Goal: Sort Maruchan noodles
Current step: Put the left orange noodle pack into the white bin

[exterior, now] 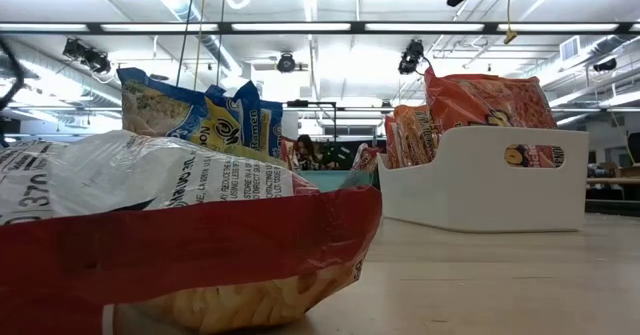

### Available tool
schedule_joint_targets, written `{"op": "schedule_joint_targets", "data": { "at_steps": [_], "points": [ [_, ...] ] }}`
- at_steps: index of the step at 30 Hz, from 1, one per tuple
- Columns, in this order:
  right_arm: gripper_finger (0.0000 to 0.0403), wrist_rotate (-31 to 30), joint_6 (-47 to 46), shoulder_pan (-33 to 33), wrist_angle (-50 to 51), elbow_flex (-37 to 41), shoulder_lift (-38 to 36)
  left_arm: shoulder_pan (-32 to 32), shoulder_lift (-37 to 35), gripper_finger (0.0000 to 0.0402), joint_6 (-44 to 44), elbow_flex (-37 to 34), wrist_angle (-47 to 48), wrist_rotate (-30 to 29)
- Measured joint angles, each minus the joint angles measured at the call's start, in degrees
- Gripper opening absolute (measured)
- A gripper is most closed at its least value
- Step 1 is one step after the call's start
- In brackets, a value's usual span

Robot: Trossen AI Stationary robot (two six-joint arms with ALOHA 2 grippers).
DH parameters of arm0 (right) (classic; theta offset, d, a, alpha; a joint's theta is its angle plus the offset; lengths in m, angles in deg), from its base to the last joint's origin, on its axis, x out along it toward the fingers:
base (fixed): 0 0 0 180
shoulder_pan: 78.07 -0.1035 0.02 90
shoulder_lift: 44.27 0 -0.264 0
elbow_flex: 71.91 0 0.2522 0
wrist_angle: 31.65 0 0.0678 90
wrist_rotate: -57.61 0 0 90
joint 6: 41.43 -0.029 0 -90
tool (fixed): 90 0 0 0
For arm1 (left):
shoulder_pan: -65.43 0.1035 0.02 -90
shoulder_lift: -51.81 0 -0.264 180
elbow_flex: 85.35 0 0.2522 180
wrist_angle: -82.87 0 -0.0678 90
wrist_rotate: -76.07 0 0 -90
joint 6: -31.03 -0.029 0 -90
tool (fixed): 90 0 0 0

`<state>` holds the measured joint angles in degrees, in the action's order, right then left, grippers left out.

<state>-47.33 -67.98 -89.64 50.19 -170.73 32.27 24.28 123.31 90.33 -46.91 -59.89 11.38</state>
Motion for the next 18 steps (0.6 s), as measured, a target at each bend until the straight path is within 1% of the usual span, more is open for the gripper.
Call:
{"op": "schedule_joint_targets", "data": {
  "at_steps": [2, 5, 8, 11, 15, 18],
  "points": [
    [0.0177, -0.1, 0.8, 0.2, 0.2, 0.0, -0.3, 1.5, -1.7, 0.0010, 3.3, 0.3, 0.0, 1.8],
    [0.0177, -0.3, 1.6, 0.8, 0.3, 0.0, -0.9, 3.4, -5.1, 0.0005, 6.3, 3.1, 0.7, 5.1],
    [0.0177, -0.4, 2.6, 1.6, 0.4, 0.0, -1.5, 5.4, -8.9, 0.0004, 7.3, 7.9, 1.9, 7.4],
    [0.0177, -0.5, 3.2, 2.4, 0.6, 0.0, -1.9, 7.5, -12.5, 0.0003, 7.3, 14.4, 1.8, 9.2],
    [0.0177, -0.6, 4.7, 3.6, 0.7, 0.0, -1.9, 12.2, -15.3, 0.0002, 9.0, 22.9, 0.2, 8.3],
    [0.0177, -0.6, 6.3, 4.3, 0.7, 0.0, -1.9, 17.9, -15.4, 0.0002, 6.7, 28.0, -3.7, 4.3]
  ]
}}
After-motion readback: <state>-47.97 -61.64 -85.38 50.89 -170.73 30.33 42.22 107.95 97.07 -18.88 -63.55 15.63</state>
